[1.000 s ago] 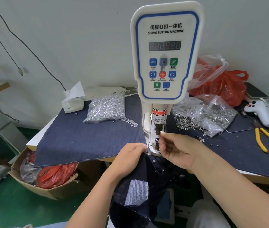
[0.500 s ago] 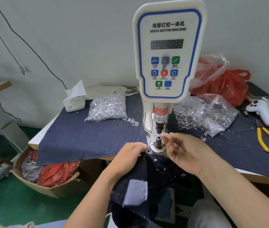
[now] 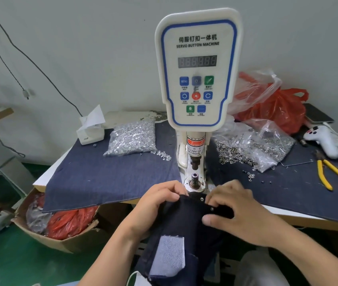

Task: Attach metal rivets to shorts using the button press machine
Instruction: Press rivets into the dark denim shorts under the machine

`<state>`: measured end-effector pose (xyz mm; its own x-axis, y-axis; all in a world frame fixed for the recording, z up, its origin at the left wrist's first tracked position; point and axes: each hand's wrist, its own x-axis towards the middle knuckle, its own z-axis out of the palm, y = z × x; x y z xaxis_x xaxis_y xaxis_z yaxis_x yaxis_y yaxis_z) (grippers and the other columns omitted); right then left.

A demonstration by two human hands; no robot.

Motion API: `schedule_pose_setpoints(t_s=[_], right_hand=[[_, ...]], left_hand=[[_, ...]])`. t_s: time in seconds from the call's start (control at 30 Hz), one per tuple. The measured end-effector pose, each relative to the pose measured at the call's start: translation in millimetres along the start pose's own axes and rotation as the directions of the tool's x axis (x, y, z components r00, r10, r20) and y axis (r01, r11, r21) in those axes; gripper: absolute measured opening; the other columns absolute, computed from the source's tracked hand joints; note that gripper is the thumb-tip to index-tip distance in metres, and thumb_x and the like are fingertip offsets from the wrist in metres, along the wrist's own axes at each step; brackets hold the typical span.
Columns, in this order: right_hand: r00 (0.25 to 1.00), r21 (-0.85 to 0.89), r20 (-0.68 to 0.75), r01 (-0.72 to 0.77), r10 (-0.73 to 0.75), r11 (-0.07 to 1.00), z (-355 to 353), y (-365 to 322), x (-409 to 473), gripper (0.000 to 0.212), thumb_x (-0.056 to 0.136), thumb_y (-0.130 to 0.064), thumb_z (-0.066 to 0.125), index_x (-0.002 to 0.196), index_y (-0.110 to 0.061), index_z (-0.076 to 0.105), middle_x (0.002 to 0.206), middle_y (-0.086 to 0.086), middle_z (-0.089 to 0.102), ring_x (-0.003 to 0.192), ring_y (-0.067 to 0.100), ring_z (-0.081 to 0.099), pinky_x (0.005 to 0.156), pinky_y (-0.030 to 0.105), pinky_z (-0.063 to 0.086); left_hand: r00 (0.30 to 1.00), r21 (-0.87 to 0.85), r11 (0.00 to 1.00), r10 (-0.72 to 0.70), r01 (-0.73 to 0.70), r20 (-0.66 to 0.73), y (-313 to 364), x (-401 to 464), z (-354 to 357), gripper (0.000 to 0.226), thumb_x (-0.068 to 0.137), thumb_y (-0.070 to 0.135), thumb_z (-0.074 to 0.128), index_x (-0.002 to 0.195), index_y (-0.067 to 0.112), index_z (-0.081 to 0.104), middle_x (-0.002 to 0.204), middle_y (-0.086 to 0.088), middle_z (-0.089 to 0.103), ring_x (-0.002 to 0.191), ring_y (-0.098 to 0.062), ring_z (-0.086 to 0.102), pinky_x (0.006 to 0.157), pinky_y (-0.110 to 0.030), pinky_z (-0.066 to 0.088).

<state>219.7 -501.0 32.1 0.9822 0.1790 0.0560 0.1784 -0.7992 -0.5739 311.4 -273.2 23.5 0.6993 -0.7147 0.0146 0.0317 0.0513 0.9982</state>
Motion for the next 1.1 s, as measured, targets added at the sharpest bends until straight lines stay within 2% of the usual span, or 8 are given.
schedule_pose_setpoints(t_s=[0.13, 0.27, 0.37, 0.5, 0.63, 0.77, 0.97, 1.1], right_hand=[[0.998, 0.046, 0.065, 0.014, -0.017, 0.999, -17.7, 24.8, 11.9, 0.018, 0.094, -0.053, 0.061, 0.088, -0.036, 0.060, 0.129, -0.024, 0.051, 0.124, -0.002, 0.041, 0.106, 0.025, 0.027], [0.990, 0.201, 0.132, 0.016, -0.043, 0.980, -17.8, 35.9, 30.0, 0.022, 0.101, -0.045, 0.057, 0.084, -0.032, 0.057, 0.078, -0.014, 0.057, 0.073, 0.000, 0.048, 0.070, 0.016, 0.038], [0.989, 0.264, 0.133, 0.021, -0.057, 0.964, -9.2, 41.9, 42.1, 0.029, 0.101, -0.046, 0.057, 0.083, -0.023, 0.055, 0.072, -0.014, 0.047, 0.068, 0.002, 0.040, 0.065, 0.020, 0.035], [0.981, 0.260, 0.176, 0.030, -0.077, 0.965, -3.3, 49.0, 48.1, 0.027, 0.101, -0.042, 0.060, 0.081, -0.025, 0.053, 0.070, -0.018, 0.048, 0.065, -0.001, 0.040, 0.065, 0.015, 0.037], [0.981, 0.259, 0.176, 0.034, -0.082, 0.965, -1.4, 53.7, 48.9, 0.028, 0.101, -0.042, 0.060, 0.081, -0.025, 0.052, 0.070, -0.017, 0.047, 0.066, 0.000, 0.040, 0.065, 0.017, 0.037], [0.983, 0.268, 0.160, 0.045, -0.090, 0.962, -0.2, 56.3, 48.9, 0.030, 0.101, -0.046, 0.059, 0.082, -0.024, 0.053, 0.070, -0.018, 0.048, 0.066, -0.001, 0.040, 0.065, 0.016, 0.037], [0.984, 0.263, 0.160, 0.037, -0.082, 0.964, 1.4, 58.5, 50.4, 0.031, 0.101, -0.046, 0.059, 0.083, -0.022, 0.054, 0.071, -0.017, 0.049, 0.067, -0.001, 0.040, 0.066, 0.017, 0.036], [0.981, 0.277, 0.171, 0.037, -0.087, 0.960, 0.9, 59.2, 50.7, 0.029, 0.101, -0.045, 0.060, 0.082, -0.024, 0.053, 0.070, -0.018, 0.048, 0.067, -0.001, 0.041, 0.066, 0.017, 0.036]], left_hand=[[0.997, 0.274, 0.958, -0.072, 0.079, -0.038, -1.6, -4.8, -4.4, 0.012, 0.087, 0.022, 0.058, 0.083, 0.026, 0.068, 0.083, 0.010, 0.066, 0.079, -0.005, 0.059, 0.073, -0.017, 0.046], [0.985, 0.517, 0.843, -0.086, 0.152, -0.149, -11.6, -0.2, -7.2, 0.035, 0.101, 0.016, 0.060, 0.085, 0.046, 0.071, 0.093, 0.027, 0.061, 0.092, 0.006, 0.059, 0.080, -0.006, 0.040], [0.971, 0.530, 0.840, 0.019, 0.113, -0.238, -18.3, 7.8, -12.0, 0.038, 0.095, 0.007, 0.059, 0.086, 0.041, 0.074, 0.095, 0.026, 0.068, 0.089, 0.004, 0.063, 0.079, -0.009, 0.045], [0.785, 0.596, 0.766, 0.207, 0.241, -0.584, -17.9, 41.2, -45.1, 0.028, 0.093, 0.008, 0.060, 0.090, 0.034, 0.070, 0.092, 0.017, 0.073, 0.084, 0.000, 0.064, 0.076, -0.014, 0.045], [0.773, 0.705, 0.566, 0.178, 0.426, -0.609, -19.1, 84.2, -77.1, 0.014, 0.098, 0.021, 0.063, 0.108, 0.023, 0.073, 0.107, 0.005, 0.074, 0.102, -0.017, 0.066, 0.090, -0.033, 0.051], [0.758, 0.760, 0.426, 0.221, 0.491, -0.614, -23.4, 114.3, -75.9, 0.016, 0.097, 0.039, 0.069, 0.100, 0.026, 0.079, 0.103, 0.003, 0.077, 0.103, -0.024, 0.067, 0.088, -0.041, 0.055], [0.718, 0.732, 0.443, 0.241, 0.517, -0.653, -28.7, 124.1, -70.5, 0.014, 0.098, 0.032, 0.069, 0.096, 0.025, 0.081, 0.097, -0.001, 0.078, 0.101, -0.028, 0.069, 0.082, -0.040, 0.056], [0.705, 0.675, 0.588, 0.233, 0.446, -0.670, -22.0, 115.5, -68.5, 0.010, 0.100, 0.026, 0.068, 0.097, 0.025, 0.077, 0.094, 0.005, 0.076, 0.097, -0.020, 0.069, 0.079, -0.031, 0.046]])
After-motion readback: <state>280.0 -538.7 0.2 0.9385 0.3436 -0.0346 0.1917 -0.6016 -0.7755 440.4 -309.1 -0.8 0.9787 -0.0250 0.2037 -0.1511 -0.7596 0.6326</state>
